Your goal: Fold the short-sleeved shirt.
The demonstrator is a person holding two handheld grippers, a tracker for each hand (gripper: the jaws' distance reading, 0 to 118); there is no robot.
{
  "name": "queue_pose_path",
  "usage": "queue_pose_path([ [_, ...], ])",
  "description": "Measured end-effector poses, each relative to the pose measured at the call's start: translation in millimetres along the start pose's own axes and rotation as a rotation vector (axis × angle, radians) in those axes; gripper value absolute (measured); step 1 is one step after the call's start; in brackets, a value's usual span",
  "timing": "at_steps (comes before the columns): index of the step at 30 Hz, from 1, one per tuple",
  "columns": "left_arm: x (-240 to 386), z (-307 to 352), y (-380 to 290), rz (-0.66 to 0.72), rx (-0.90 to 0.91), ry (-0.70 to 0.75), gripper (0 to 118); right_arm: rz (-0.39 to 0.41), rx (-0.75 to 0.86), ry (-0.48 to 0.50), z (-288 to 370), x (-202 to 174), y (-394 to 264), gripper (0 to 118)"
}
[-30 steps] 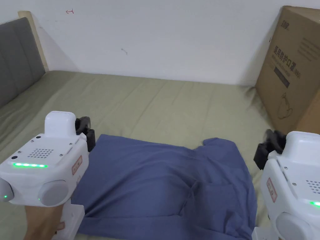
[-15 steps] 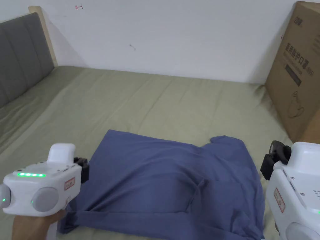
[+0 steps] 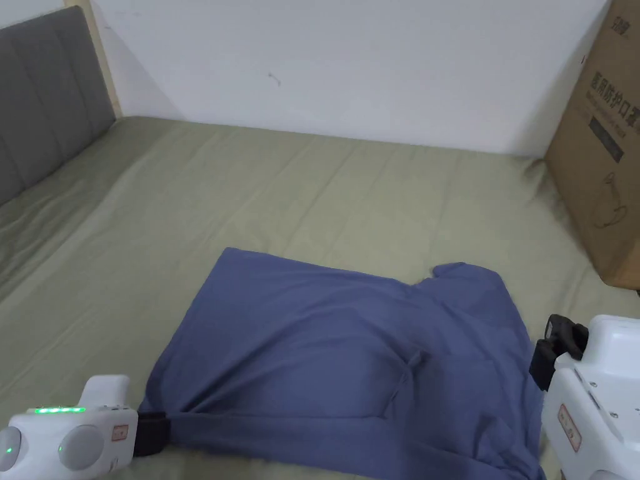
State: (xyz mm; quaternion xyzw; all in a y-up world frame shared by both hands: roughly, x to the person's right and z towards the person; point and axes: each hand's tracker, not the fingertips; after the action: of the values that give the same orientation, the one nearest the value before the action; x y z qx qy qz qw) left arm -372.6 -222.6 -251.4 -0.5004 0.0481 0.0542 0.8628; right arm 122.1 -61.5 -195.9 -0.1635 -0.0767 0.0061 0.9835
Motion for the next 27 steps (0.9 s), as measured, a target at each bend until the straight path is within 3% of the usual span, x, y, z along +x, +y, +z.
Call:
queue_pose_path([
  [3, 1, -13, -3, 0.011, -0.037, -0.098, 25, 0.005, -0.036, -0.018, 1, 5, -8, 0],
  [5, 4, -7, -4, 0.042, 0.006, -0.138, 7, -0.022, -0.101, -0.033, 1, 13, -20, 0],
  [6, 6, -4, -3, 0.04, 0.016, -0.14, 7, -0.021, -0.133, -0.032, 0, 17, -28, 1],
  [7, 9, -1, -2, 0.036, 0.028, -0.11, 6, -0.019, -0.177, -0.046, -1, 22, -39, 12],
  [8, 9, 1, -1, 0.014, 0.048, -0.11, 6, -0.024, -0.222, -0.06, -3, 26, -52, 34],
  [9, 10, 2, 0, 0.009, 0.054, -0.114, 6, -0.031, -0.275, -0.048, -5, 29, -64, 69],
  [10, 12, 5, 2, 0.013, 0.056, -0.113, 6, -0.042, -0.36, -0.022, -10, 33, -78, 95],
  [11, 14, 8, 4, 0.01, 0.058, -0.115, 6, -0.051, -0.43, -0.009, -14, 36, -92, 107],
  [12, 12, 13, 2, 0.001, 0.069, -0.117, 6, -0.056, -0.489, -0.003, -17, 38, -106, 108],
  [16, 13, 21, 8, -0.024, 0.085, -0.113, 6, -0.049, -0.639, -0.007, -35, 42, -153, 106],
  [19, 13, 22, 12, -0.023, 0.089, -0.11, 6, -0.072, -0.686, -0.007, -46, 44, -170, 90],
  [20, 11, 20, 11, -0.021, 0.089, -0.111, 6, -0.083, -0.687, -0.009, -47, 46, -173, 90],
  [21, 10, 20, 11, -0.02, 0.088, -0.112, 6, -0.088, -0.687, -0.013, -47, 45, -174, 61],
  [23, 10, 21, 13, -0.019, 0.085, -0.114, 6, -0.12, -0.678, 0.015, -45, 46, -172, 17],
  [24, 11, 22, 12, -0.02, 0.086, -0.113, 6, -0.129, -0.656, 0.01, -42, 45, -169, 9],
  [27, 9, 25, 16, -0.003, 0.088, -0.117, 6, -0.115, -0.628, 0.018, -37, 48, -160, 7],
])
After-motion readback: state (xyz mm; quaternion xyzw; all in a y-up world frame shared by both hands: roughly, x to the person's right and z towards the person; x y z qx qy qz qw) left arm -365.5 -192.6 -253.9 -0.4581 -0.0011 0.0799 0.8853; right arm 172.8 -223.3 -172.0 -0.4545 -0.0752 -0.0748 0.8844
